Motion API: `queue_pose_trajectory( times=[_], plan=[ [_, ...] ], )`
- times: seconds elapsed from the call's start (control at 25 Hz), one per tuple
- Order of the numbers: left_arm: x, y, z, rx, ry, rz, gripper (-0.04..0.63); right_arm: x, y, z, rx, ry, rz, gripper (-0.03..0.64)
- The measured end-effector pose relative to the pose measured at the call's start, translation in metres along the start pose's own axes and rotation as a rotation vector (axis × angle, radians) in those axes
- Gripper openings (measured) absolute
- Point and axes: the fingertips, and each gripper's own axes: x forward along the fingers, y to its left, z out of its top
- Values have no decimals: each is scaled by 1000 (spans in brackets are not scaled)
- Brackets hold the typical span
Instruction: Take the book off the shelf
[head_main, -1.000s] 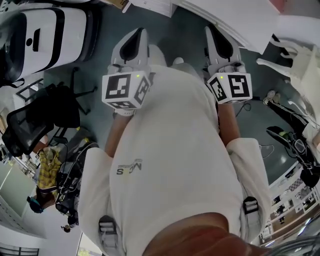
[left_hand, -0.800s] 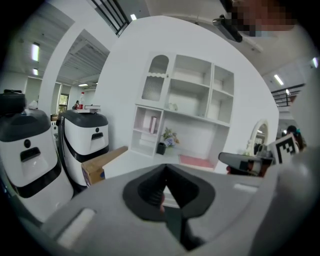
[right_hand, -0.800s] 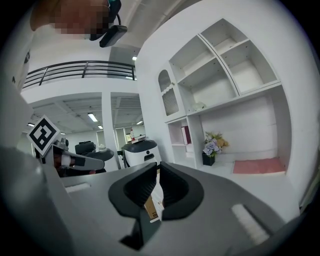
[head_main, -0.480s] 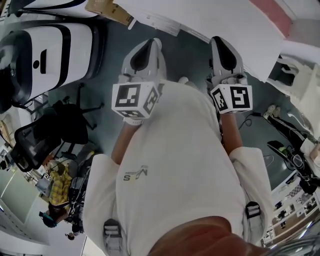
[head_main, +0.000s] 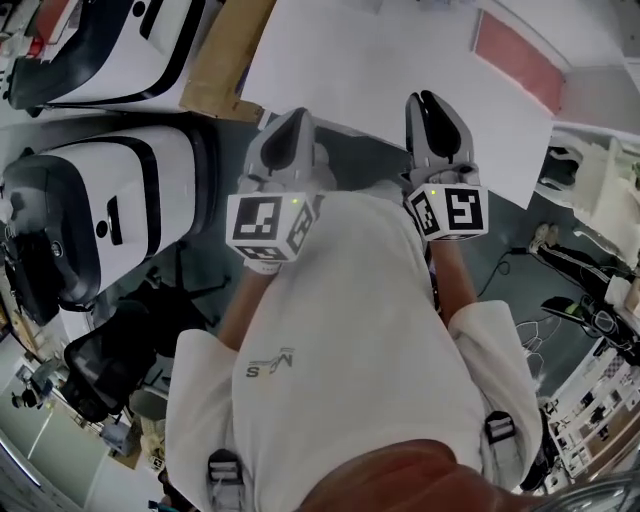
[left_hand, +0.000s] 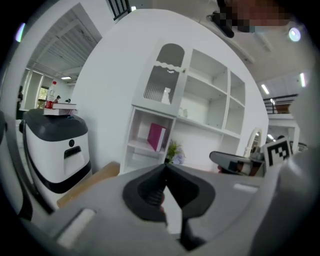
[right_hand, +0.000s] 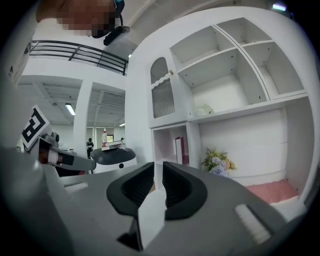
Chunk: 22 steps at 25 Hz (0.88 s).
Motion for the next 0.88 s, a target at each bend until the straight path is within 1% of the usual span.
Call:
queue_pose_trajectory(
  times=[0.12, 0.24, 0.36, 0.52, 0.68, 0.84, 0.88],
  plan=[
    [16, 21, 13, 8, -6, -23, 0, 29, -2, 6, -3, -6, -36, 40],
    [30, 34, 26, 5, -28, -38, 0, 51, -6, 10, 10, -10, -47, 44],
    [40, 42, 36, 6, -42, -45, 0, 68, -10, 12, 15, 0, -52, 64],
    [59, 51, 40, 42, -16, -45, 0, 94, -17, 20, -1, -13, -57, 78],
    [76, 58, 46, 43, -10, -58, 0, 123, -24, 25, 7, -23, -66, 104],
    [98, 62, 52, 36, -4, -73, 0, 149, -33, 30, 19, -40, -72, 109],
    [102, 63, 52, 36, -2, -75, 0, 155, -35, 31, 19, -42, -75, 124]
  ],
)
